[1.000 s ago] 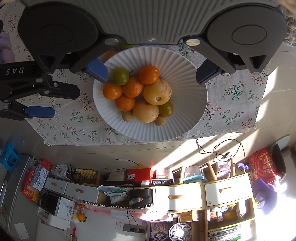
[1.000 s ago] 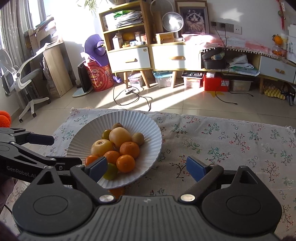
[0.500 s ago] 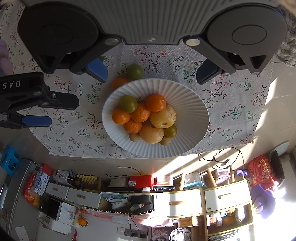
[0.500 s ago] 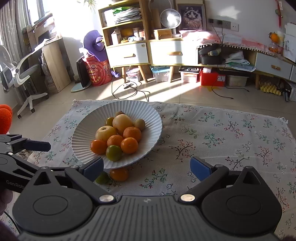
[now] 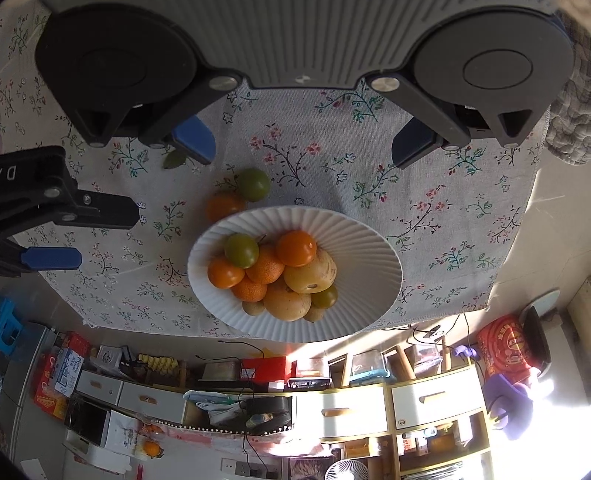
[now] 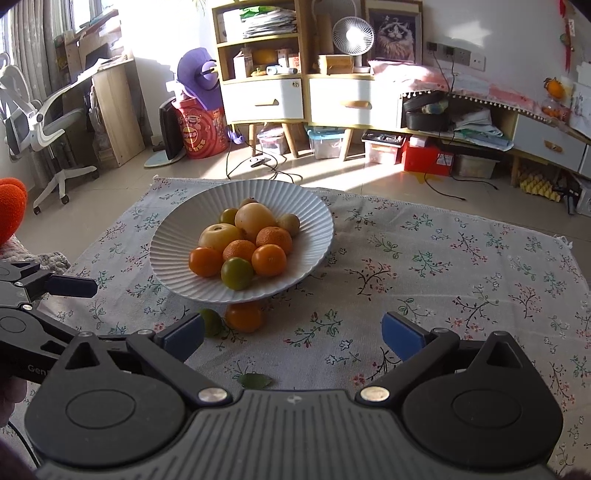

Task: Organize fruits
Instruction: 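Withdraw both tools from the plate toward the green and orange tomatoes, then close the left tool on the green tomato while the right tool grasps the orange tomato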

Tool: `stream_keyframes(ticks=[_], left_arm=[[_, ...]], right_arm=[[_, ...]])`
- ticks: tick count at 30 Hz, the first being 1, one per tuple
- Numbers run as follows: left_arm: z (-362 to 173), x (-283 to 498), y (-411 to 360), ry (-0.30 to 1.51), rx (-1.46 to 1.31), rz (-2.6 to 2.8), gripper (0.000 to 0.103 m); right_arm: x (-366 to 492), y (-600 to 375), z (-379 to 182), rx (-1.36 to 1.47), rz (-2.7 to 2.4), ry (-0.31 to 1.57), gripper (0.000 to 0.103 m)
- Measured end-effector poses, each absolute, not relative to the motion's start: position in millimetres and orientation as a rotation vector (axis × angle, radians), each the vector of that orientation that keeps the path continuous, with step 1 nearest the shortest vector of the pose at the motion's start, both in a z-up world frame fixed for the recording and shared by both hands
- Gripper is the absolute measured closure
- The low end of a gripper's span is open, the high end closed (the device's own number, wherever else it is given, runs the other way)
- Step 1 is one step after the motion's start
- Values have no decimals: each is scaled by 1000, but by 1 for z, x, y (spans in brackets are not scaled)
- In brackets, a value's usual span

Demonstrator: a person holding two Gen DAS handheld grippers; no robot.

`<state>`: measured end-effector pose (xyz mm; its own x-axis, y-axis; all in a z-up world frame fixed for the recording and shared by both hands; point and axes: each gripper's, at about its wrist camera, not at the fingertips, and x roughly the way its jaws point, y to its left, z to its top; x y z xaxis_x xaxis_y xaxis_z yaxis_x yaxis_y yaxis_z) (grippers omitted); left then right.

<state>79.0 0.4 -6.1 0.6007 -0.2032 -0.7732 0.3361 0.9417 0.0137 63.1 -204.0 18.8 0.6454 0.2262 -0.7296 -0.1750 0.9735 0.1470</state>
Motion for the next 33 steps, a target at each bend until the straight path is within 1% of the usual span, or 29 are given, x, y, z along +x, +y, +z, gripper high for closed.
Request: stream_keyframes(ticks=[14, 21, 23, 26, 28, 29, 31, 33], left_arm=[[-32, 79, -5, 871, 146, -287, 1], [-45, 82, -8, 824, 120, -302, 2], [-46, 85, -11, 803, 117, -301, 4], [-47, 87, -14, 784, 126, -305, 10], [-47, 89, -17, 782, 126, -313, 20], [-47, 90, -17, 785, 122, -318, 22], [-48, 91, -18, 790, 109, -332, 29], [-48, 92, -19, 789, 103, -346, 34]], right_arm=[[61, -200, 0, 2, 193, 855, 1], [62, -205, -12, -16, 169, 875, 1], [63, -206, -13, -22, 164, 876, 1], [63, -208, -14, -21, 158, 877, 1], [64, -209, -14, -19, 155, 878, 1], [64, -209, -15, -18, 154, 879, 1], [64, -210, -15, -19, 152, 881, 1], [65, -210, -16, -20, 150, 884, 1]])
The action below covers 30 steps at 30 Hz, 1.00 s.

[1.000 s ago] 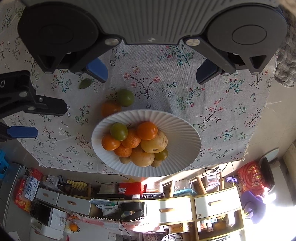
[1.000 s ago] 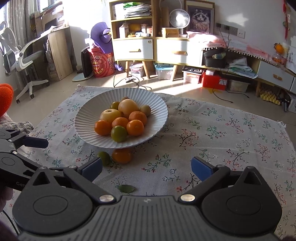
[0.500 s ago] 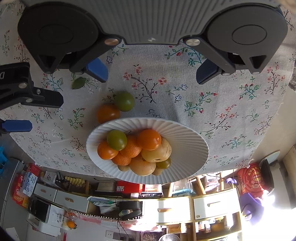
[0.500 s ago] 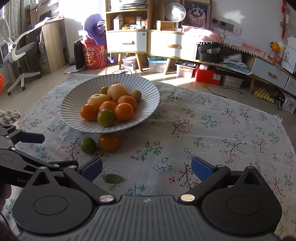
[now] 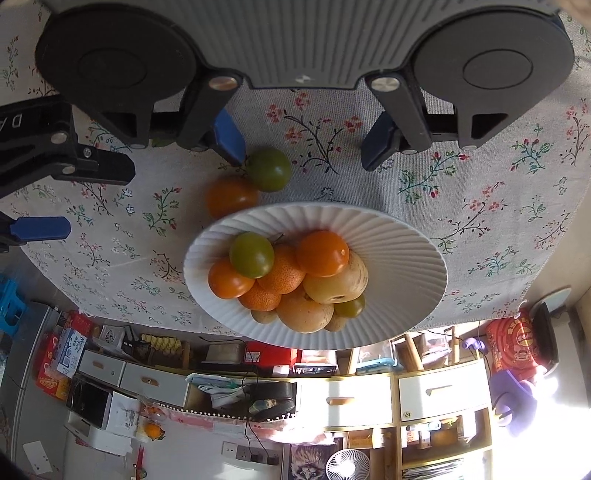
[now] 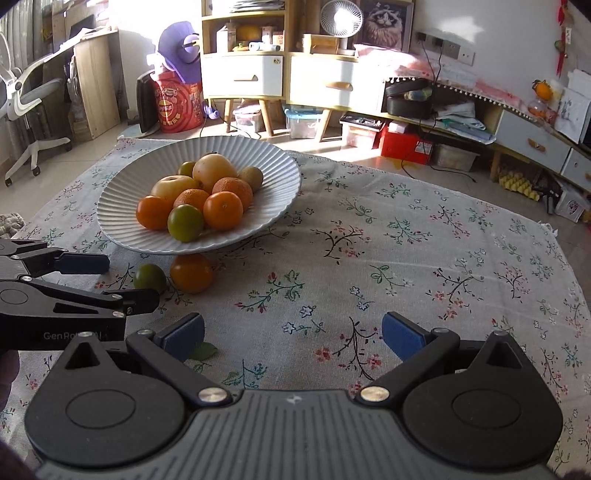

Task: Organize fruits
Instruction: 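Close the left tool on the green tomato while the right tool grasps the orange tomato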

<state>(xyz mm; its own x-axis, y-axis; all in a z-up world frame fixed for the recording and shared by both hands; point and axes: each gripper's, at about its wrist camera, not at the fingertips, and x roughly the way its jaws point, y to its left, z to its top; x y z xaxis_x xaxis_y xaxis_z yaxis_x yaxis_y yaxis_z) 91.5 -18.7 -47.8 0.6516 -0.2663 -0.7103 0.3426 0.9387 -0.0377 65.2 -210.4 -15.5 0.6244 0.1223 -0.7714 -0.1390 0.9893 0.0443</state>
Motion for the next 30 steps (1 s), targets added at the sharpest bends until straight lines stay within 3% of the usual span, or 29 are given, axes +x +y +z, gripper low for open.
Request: stream_keyframes(ticks=[8, 10, 21, 30], left_arm=[[-46, 93, -24, 785, 108, -397, 60], [-46, 95, -25, 792, 111, -410, 77], [-39, 94, -17, 837, 142, -378, 77], [-35, 100, 3, 884, 113, -326, 77]], right_arm=[[65, -209, -17, -28, 155, 886, 1], [65, -208, -17, -31, 158, 884, 1], [71, -192, -19, -40, 216, 852, 3], [84, -173, -28, -55, 312, 847, 19]])
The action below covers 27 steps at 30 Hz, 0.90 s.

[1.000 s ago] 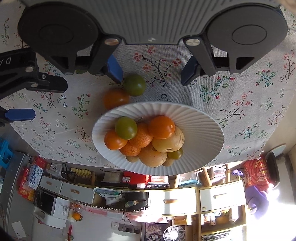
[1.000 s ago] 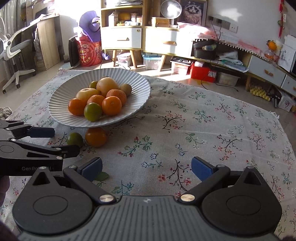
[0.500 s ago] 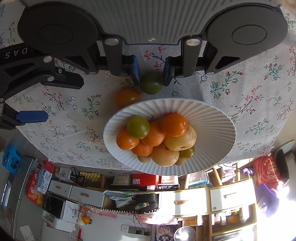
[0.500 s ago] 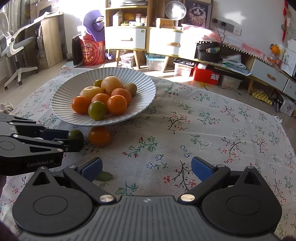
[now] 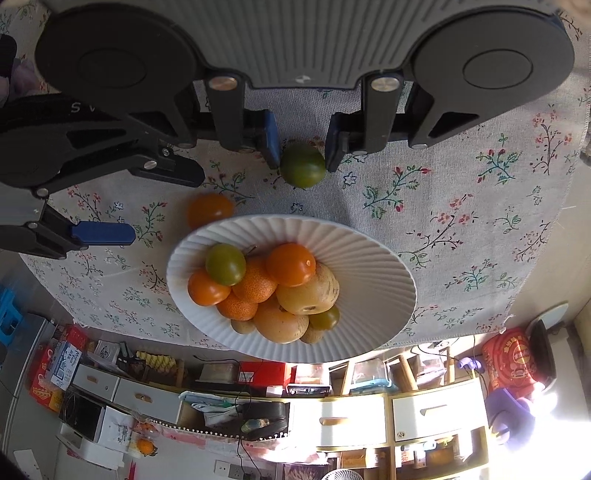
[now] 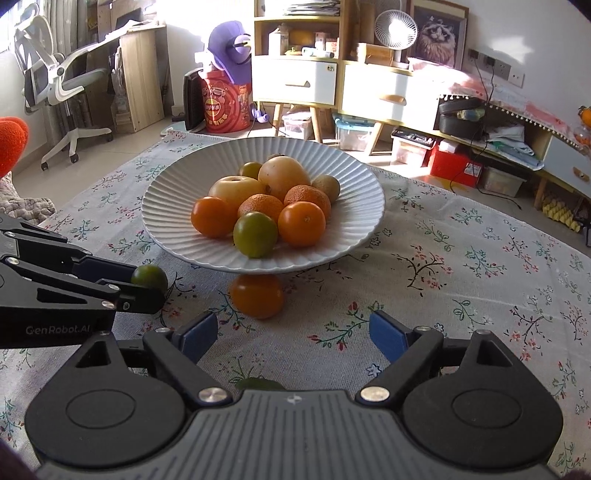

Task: Organize fruits
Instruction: 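Close the left tool on the green tomato while the right tool grasps the orange tomato, then carry both tomatoes in the tools over the white plate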

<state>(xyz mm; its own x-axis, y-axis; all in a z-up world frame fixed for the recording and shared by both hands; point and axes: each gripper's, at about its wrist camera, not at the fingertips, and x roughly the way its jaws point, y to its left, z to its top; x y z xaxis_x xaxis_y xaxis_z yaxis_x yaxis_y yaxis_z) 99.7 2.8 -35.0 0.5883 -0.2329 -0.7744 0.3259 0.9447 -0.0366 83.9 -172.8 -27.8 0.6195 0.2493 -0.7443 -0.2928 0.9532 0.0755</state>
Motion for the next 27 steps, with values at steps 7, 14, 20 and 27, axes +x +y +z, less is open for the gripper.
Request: stream_keyframes(ticks=[7, 14, 20, 27], left_arm=[[-33, 105, 8, 913, 95, -297, 76], [-32, 105, 10, 920, 92, -292, 76], [-32, 105, 11, 922, 89, -288, 76], [-32, 105, 11, 921, 89, -288, 76]], right_arm=[[90, -161, -30, -56, 347, 847, 39], [94, -155, -32, -34, 361, 849, 56], [89, -150, -31, -65, 367, 847, 72], [88, -151, -29, -57, 366, 855, 72]])
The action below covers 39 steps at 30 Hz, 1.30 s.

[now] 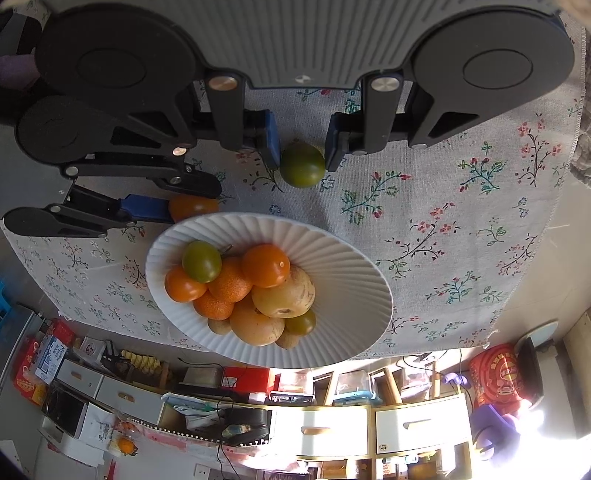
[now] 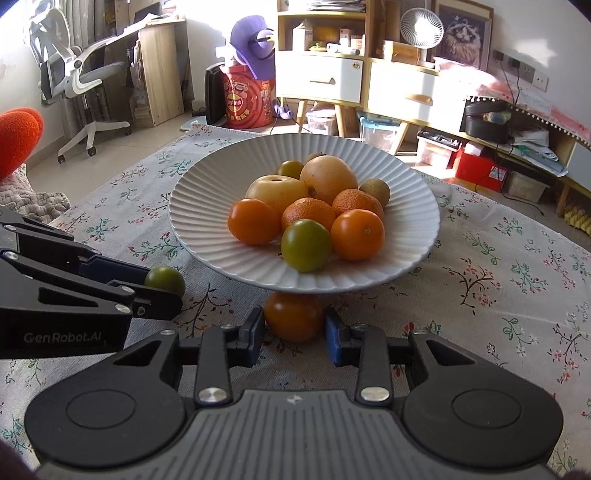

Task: Organize fruits
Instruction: 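Carry both tomatoes in the tools over the white plate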

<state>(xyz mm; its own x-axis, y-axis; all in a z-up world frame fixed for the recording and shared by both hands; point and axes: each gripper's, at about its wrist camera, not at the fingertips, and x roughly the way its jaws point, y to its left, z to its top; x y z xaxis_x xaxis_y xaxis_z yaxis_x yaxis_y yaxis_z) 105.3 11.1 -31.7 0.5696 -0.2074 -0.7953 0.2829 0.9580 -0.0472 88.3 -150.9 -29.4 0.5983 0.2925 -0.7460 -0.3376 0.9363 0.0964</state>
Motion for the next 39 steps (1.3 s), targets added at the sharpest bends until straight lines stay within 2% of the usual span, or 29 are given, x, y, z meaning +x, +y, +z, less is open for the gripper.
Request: stream_keyframes(ticks=[39], left_arm=[[-16, 98, 18, 849, 76, -348, 76]], right_arm=[[72, -152, -3, -72, 427, 837, 72]])
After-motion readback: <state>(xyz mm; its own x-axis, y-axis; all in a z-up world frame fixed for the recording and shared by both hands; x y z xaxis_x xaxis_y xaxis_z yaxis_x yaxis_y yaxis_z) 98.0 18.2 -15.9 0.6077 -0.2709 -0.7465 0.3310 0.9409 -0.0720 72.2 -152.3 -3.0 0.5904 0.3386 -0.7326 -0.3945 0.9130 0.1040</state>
